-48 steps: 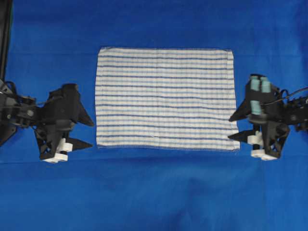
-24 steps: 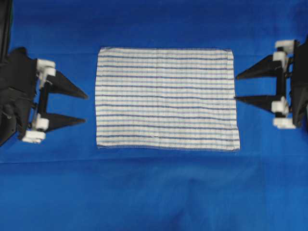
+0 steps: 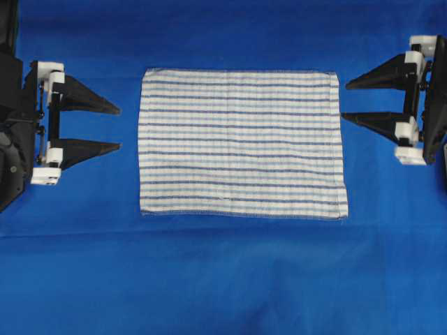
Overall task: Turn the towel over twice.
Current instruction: 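Move both grippers to the towel's far corners and pinch them again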
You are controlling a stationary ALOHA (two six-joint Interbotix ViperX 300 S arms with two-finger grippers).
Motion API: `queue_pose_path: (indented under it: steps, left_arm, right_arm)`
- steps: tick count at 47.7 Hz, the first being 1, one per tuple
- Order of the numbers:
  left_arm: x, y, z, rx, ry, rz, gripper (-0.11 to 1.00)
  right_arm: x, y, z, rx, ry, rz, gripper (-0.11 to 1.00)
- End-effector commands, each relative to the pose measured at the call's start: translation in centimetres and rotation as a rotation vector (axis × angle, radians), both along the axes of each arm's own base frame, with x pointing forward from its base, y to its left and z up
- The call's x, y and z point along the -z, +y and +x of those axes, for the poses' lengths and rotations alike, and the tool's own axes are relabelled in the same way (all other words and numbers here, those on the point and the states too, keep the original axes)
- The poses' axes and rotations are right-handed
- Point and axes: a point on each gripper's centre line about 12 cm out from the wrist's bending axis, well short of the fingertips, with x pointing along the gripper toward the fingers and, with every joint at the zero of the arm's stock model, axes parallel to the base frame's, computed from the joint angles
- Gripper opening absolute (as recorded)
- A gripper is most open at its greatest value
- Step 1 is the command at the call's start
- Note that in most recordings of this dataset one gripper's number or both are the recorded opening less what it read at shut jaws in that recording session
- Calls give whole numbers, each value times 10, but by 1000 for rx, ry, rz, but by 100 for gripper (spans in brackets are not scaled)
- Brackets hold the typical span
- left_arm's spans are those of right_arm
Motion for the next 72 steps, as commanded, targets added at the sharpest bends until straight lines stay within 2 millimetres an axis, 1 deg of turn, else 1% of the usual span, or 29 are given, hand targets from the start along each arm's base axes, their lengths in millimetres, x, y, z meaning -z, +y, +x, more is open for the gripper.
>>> queue_pose_path:
  steps: [1,6,13,21,27,33,39,47,52,57,61,65,68,71,72]
  left_arm:
    - [0,8,7,-31,-12,4,62]
    - [11,21,13,-83,7,6,62]
    - [37,49,24,-178,43,25,62]
    - [66,69,36,-223,114,66,62]
    - [88,89,43,-271,184,70,62]
    - [108,108,48,-320,240,58,62]
    - [125,126,53,-362,265,51,62]
    - [149,137,58,-372,325,62,62]
    - [159,144,58,-385,354,52,61]
    - [165,152,55,-409,374,41,60]
    - [167,156,52,-424,389,32,55]
    - [168,158,52,-427,403,28,46]
    - [169,158,52,-426,417,22,35]
    - [171,158,51,-423,435,17,21]
    - [171,158,51,-422,441,16,17]
  right_arm:
    - [2,-11,4,37,11,-4,60]
    - [17,-30,8,110,68,6,60]
    - [40,-56,18,180,117,29,60]
    - [78,-88,25,257,201,75,60]
    - [111,-106,27,297,272,118,60]
    - [134,-117,28,316,309,151,60]
    - [154,-126,24,339,346,180,60]
    - [168,-130,19,344,384,191,60]
    - [174,-128,17,341,404,195,59]
    - [177,-128,15,345,415,200,58]
    - [178,-128,14,345,417,202,56]
    - [180,-129,14,345,423,201,52]
    - [182,-129,14,341,432,200,44]
    - [186,-129,13,338,443,201,30]
    - [186,-129,13,338,446,202,23]
